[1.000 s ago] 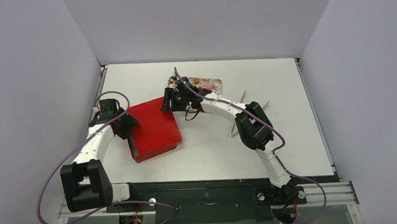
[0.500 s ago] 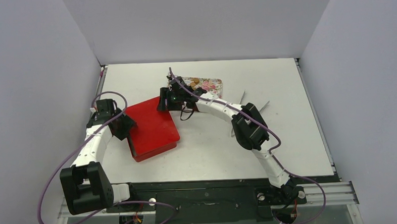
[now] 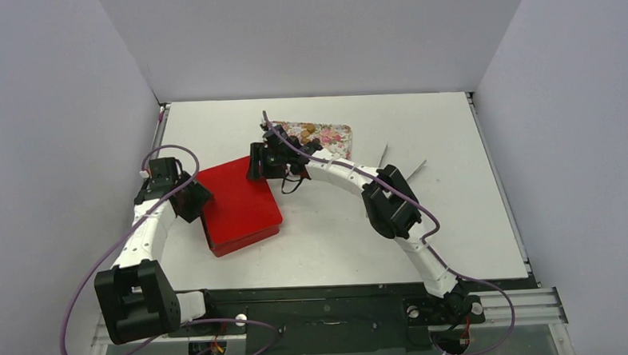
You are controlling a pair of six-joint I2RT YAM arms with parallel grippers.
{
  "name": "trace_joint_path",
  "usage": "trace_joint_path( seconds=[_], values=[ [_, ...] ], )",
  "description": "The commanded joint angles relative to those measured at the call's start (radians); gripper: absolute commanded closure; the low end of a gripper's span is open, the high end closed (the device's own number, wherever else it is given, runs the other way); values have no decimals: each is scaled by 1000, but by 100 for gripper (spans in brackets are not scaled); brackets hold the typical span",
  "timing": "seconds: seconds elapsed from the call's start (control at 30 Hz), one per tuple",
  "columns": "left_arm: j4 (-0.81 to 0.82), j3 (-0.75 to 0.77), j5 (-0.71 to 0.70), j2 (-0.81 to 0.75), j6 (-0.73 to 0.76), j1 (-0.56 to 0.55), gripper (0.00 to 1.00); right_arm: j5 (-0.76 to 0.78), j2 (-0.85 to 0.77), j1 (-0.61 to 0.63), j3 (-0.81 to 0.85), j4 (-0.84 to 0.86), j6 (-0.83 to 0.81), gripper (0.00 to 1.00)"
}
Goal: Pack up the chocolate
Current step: Pick up the box lid from the center of the board, then close the box lid on the packing box.
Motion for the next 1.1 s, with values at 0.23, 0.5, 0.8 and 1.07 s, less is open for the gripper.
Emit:
trace_joint_path(
  seconds=[0.23,0.5,0.8,1.07],
  values=[
    [21,61,39,-50,15,18,51,-4,-11,49,90,6,-1,48],
    [13,50,40,-59,30,37,51,-1,11,60,109,-4,-3,48],
    [11,34,33,-67,44,53,51,10,37,72,120,-4,-3,48],
    [16,18,24,-57,53,59,51,18,45,73,125,-5,-3,48]
  ],
)
